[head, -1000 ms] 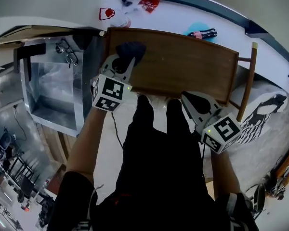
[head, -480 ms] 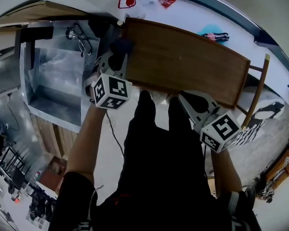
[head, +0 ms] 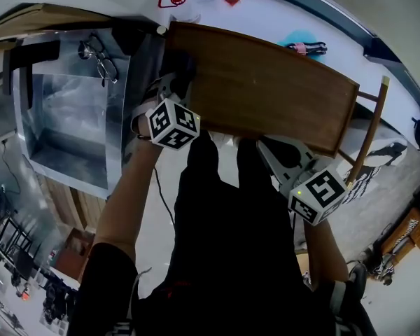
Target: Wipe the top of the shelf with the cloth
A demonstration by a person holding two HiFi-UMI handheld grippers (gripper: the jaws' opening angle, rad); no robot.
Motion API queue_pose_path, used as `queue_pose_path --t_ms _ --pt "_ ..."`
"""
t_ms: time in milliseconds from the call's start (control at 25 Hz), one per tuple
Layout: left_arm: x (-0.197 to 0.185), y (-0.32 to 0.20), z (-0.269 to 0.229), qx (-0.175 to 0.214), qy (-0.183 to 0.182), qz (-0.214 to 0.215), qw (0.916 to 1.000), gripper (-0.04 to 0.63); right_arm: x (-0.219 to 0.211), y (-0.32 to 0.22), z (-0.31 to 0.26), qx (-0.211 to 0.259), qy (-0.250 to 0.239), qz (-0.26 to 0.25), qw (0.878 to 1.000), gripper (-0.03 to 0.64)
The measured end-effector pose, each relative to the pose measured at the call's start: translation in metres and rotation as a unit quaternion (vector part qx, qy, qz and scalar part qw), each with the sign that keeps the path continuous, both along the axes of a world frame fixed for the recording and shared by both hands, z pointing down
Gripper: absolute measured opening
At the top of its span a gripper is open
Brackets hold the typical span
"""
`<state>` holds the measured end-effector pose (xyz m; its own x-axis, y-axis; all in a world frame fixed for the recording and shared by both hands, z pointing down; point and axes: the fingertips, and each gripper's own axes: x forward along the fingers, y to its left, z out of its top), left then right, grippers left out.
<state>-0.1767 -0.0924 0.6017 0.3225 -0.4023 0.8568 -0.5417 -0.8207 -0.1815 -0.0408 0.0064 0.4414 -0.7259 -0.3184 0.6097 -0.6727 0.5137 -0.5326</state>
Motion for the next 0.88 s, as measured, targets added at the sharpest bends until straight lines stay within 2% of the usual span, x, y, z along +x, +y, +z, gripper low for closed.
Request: queue_pose_path --t_ms 240,880 --pt "0.019 0.004 0.025 -0.033 0.011 0.008 0.9994 0.035 0.016 0.000 0.006 -0.003 0.001 0.009 1.000 0.005" --pt "0.074 0.022 0.043 -0.070 0.005 0.042 0.9967 0.035 0.068 0.015 0.010 -0.007 -0.011 0.057 0.998 0.005"
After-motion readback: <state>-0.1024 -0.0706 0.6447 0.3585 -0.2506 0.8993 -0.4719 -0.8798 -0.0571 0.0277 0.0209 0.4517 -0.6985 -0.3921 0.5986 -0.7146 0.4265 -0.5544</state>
